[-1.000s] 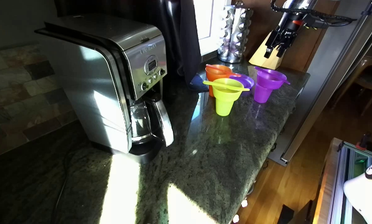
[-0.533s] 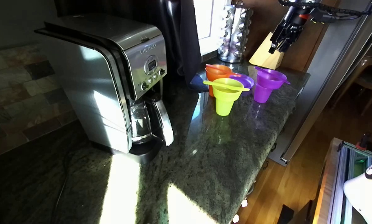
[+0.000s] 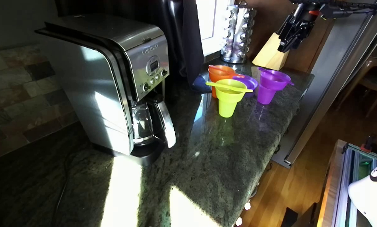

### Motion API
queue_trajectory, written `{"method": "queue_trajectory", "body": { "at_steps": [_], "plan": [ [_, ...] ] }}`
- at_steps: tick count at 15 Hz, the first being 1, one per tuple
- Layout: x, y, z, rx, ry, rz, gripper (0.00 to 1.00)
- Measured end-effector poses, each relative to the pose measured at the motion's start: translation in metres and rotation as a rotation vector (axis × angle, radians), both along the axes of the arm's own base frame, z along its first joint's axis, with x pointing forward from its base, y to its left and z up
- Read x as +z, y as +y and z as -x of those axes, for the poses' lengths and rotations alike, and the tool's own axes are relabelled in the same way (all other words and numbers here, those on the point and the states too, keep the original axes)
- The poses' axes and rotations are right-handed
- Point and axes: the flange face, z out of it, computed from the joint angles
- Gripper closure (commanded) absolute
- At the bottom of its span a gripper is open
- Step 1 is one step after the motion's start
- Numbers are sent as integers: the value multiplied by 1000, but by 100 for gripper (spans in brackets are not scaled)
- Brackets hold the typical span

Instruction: Move the purple cup forward, then put the purple bowl on the purple cup, then put the purple knife on the purple bowl

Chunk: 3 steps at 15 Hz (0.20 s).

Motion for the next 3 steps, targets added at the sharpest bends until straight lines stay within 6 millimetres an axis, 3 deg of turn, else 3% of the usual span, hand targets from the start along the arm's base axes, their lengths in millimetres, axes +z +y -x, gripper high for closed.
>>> {"method": "queue_trajectory", "body": {
  "at_steps": [3],
  "plan": [
    [1, 1, 3, 3, 2, 9, 0]
  ]
}}
